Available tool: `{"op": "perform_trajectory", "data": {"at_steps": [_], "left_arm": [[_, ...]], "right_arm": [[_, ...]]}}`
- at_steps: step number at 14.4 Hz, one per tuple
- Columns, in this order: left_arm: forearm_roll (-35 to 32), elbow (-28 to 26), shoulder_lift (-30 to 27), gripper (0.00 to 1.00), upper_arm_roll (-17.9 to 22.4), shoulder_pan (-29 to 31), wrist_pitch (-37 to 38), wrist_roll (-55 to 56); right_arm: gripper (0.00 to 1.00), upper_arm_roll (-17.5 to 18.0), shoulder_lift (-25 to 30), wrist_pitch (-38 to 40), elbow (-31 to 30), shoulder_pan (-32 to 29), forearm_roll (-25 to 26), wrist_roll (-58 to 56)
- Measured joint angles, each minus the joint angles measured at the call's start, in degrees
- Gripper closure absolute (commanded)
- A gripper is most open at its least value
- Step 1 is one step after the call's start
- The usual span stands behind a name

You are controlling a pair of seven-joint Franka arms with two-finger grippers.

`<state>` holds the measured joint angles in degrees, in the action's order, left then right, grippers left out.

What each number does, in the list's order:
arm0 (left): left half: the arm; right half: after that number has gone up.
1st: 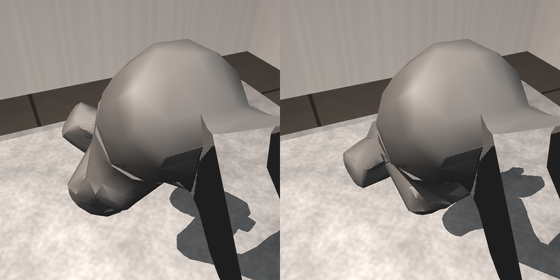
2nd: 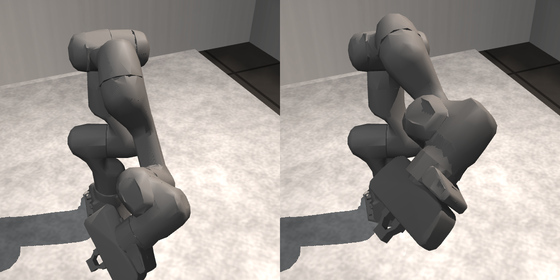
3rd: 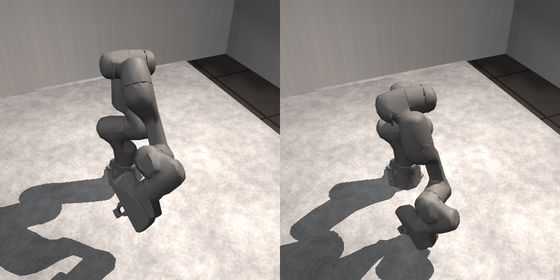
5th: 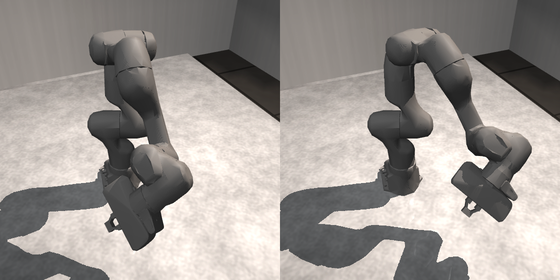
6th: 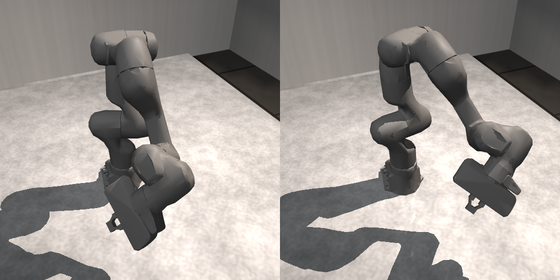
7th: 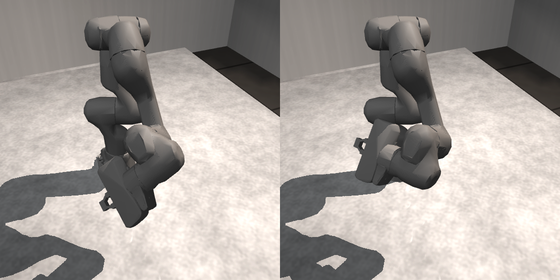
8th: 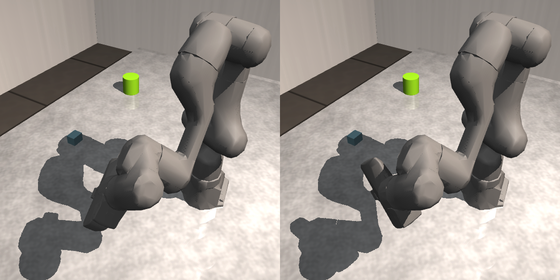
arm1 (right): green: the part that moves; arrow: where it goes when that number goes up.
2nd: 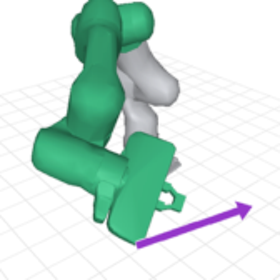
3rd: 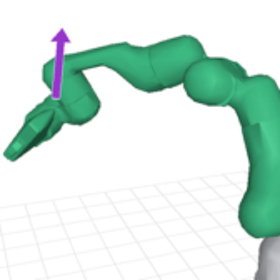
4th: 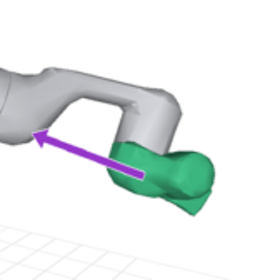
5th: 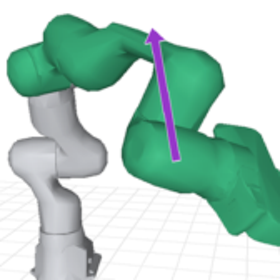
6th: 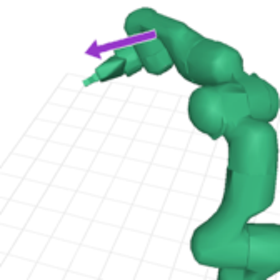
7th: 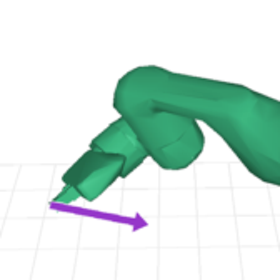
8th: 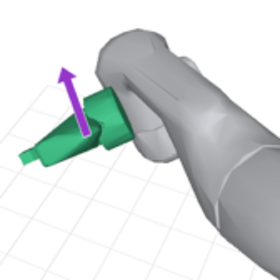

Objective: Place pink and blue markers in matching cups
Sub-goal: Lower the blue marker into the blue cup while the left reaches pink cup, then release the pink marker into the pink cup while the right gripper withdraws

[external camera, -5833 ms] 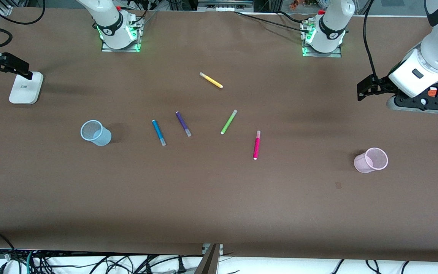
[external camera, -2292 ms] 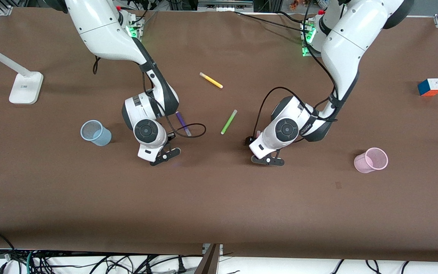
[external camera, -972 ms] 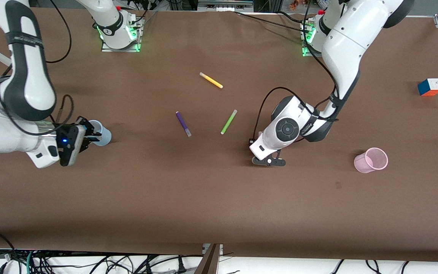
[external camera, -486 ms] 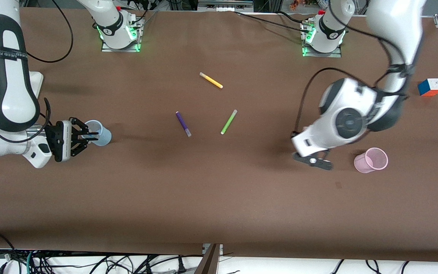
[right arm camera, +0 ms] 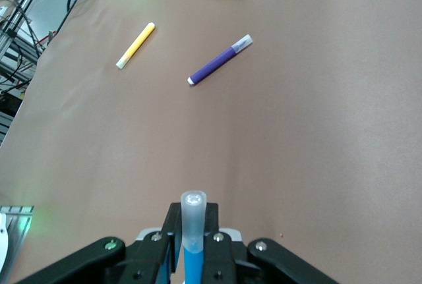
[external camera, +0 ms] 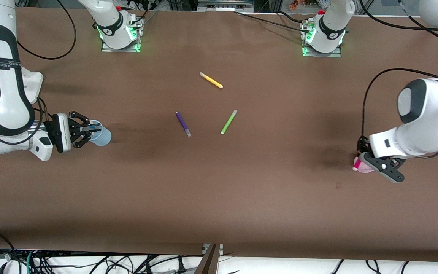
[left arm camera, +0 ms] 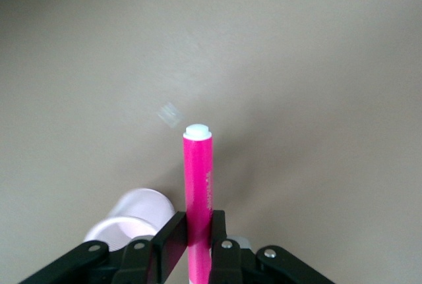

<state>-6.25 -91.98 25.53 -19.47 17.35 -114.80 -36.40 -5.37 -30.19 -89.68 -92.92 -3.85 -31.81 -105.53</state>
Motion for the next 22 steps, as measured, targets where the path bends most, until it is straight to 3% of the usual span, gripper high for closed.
{"op": "perform_trajectory", "data": {"at_steps": [1,2,3,4,8,12,13,14,15,22], "left_arm": [[1.67,-0.52,0.36,1.0,0.0,1.47,-1.72,-5.03],[3.41,-1.03,1.0,1.0,0.01,3.05,-3.33,-10.09],[5.08,-1.37,2.05,1.0,0.02,4.75,-4.91,-15.16],[6.82,-1.52,3.19,1.0,0.02,6.22,-6.12,-19.72],[16.29,-2.02,8.68,1.0,0.04,11.62,-8.64,-36.39],[18.99,-2.36,10.74,1.0,-0.28,13.31,-9.1,-39.28],[18.99,-2.39,10.74,0.74,-0.38,13.31,-9.1,-39.28],[18.99,-2.39,10.74,0.42,-0.44,13.31,-9.1,-39.28],[18.99,-2.38,10.73,0.0,-0.49,13.31,-9.1,-39.31],[18.99,-2.2,10.66,0.0,-0.6,13.33,-9.13,-39.9]], "right_arm": [[1.0,0.0,-0.15,0.06,-0.26,-0.6,-0.12,-1.42],[0.92,0.0,-0.5,0.11,-0.51,-1.14,-0.59,-2.49],[0.4,0.0,-1.1,0.13,-0.79,-1.62,-1.48,-3.22],[0.0,0.0,-1.84,0.17,-0.9,-2.02,-2.48,-3.53],[0.0,0.0,-3.62,0.78,-0.63,-3.79,-5.92,-2.28],[0.0,0.58,-2.29,5.67,5.97,-3.9,-4.47,19.07],[0.0,0.93,-1.72,6.85,8.29,-3.58,-2.85,26.06],[0.0,1.2,-1.24,7.68,10.45,-2.94,-1.13,32.63],[0.0,1.35,-0.79,8.25,12.4,-1.94,1.09,39.26],[0.0,1.52,0.21,10.31,19.26,7.07,17.21,83.79]]}}
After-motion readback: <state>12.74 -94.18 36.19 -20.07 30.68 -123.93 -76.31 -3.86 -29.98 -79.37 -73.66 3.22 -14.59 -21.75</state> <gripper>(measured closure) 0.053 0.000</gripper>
